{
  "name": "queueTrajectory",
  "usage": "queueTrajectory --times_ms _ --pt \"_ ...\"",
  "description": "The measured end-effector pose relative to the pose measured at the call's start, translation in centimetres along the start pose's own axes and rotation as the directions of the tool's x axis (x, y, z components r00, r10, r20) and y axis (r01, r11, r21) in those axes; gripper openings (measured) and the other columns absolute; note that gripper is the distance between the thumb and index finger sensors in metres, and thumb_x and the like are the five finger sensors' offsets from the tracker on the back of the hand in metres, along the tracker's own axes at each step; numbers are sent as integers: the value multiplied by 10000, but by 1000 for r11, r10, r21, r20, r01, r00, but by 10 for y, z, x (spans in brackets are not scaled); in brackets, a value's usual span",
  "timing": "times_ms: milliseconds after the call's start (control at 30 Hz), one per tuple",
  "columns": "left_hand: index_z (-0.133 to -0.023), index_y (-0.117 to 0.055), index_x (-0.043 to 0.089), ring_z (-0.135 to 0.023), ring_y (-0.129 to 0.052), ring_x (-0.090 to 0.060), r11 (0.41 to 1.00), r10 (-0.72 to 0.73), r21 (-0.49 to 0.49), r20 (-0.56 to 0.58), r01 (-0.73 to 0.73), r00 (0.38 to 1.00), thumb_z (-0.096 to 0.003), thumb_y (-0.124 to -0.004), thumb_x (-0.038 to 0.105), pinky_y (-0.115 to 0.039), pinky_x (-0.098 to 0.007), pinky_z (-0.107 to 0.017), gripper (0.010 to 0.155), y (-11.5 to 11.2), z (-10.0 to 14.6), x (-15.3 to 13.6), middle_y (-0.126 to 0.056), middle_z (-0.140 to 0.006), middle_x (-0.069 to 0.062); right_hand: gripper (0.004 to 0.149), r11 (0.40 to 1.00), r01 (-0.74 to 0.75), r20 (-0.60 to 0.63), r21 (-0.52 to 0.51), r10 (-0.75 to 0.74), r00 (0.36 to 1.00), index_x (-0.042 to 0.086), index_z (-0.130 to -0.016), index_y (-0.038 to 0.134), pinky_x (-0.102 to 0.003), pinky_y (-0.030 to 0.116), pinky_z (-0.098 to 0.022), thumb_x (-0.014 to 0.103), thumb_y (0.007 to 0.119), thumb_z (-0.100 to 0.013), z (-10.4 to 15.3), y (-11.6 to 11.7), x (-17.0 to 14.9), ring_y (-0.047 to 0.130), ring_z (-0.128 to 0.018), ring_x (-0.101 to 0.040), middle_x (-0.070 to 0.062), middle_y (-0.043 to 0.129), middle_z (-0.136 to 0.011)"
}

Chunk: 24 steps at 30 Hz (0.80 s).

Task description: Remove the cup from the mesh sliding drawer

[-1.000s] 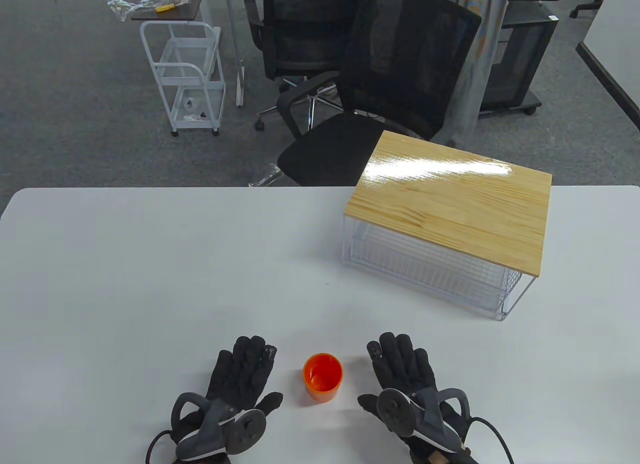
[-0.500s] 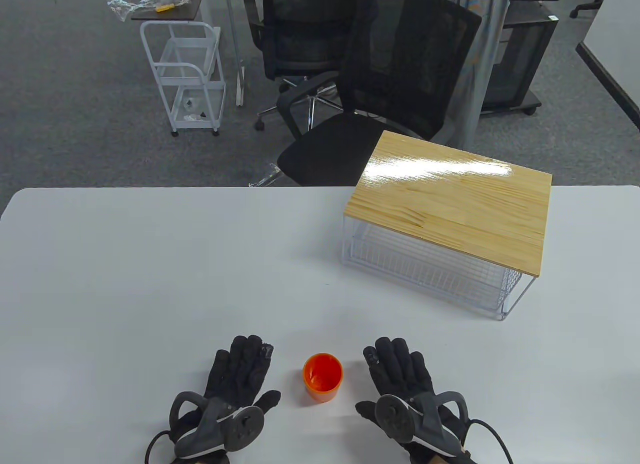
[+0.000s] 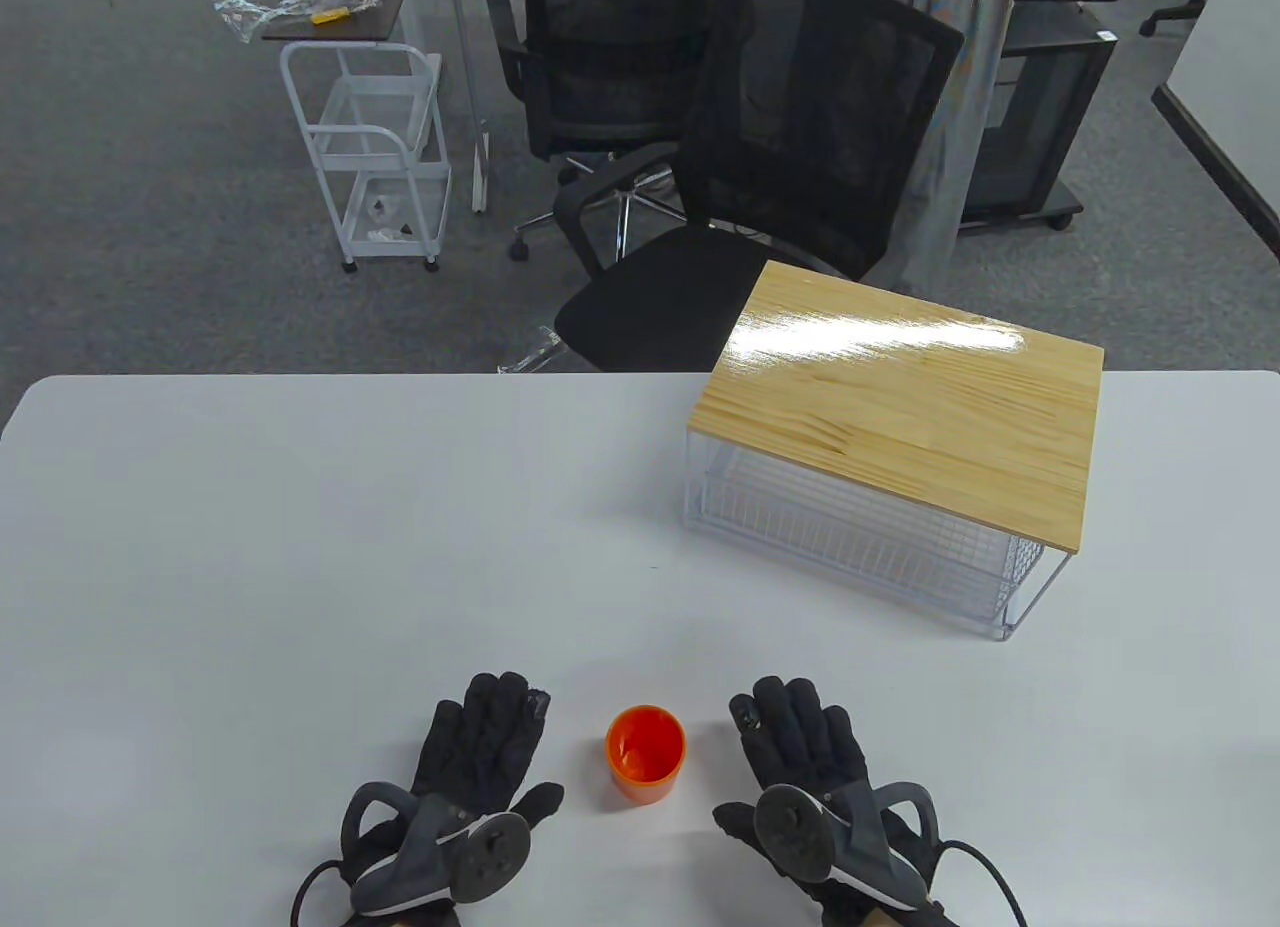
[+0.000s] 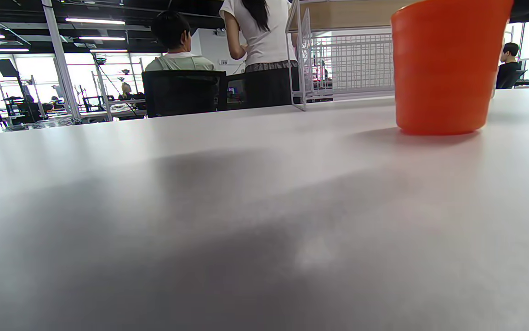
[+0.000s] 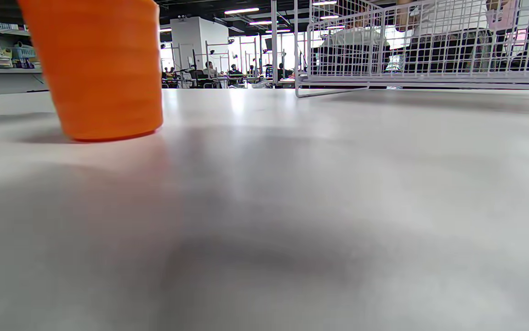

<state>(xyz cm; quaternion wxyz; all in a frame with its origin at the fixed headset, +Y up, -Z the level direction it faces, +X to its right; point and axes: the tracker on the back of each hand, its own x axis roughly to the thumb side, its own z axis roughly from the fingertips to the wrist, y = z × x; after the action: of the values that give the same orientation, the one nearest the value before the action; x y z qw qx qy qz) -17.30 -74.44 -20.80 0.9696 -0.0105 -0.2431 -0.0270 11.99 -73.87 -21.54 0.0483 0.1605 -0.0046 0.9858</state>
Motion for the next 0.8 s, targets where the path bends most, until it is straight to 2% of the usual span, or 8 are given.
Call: queueTrajectory --times_ms 800 --pt "-1278 -191 50 -1207 -285 -515 1000 0 -15 2 0 1000 -678 -311 545 -258 -590 -866 787 -2 0 1 -257 -1339 -259 874 999 20 10 44 -21 1000 213 -1137 288 -496 253 -801 625 572 -421 0 2 1 229 -1094 -349 -61 193 -1190"
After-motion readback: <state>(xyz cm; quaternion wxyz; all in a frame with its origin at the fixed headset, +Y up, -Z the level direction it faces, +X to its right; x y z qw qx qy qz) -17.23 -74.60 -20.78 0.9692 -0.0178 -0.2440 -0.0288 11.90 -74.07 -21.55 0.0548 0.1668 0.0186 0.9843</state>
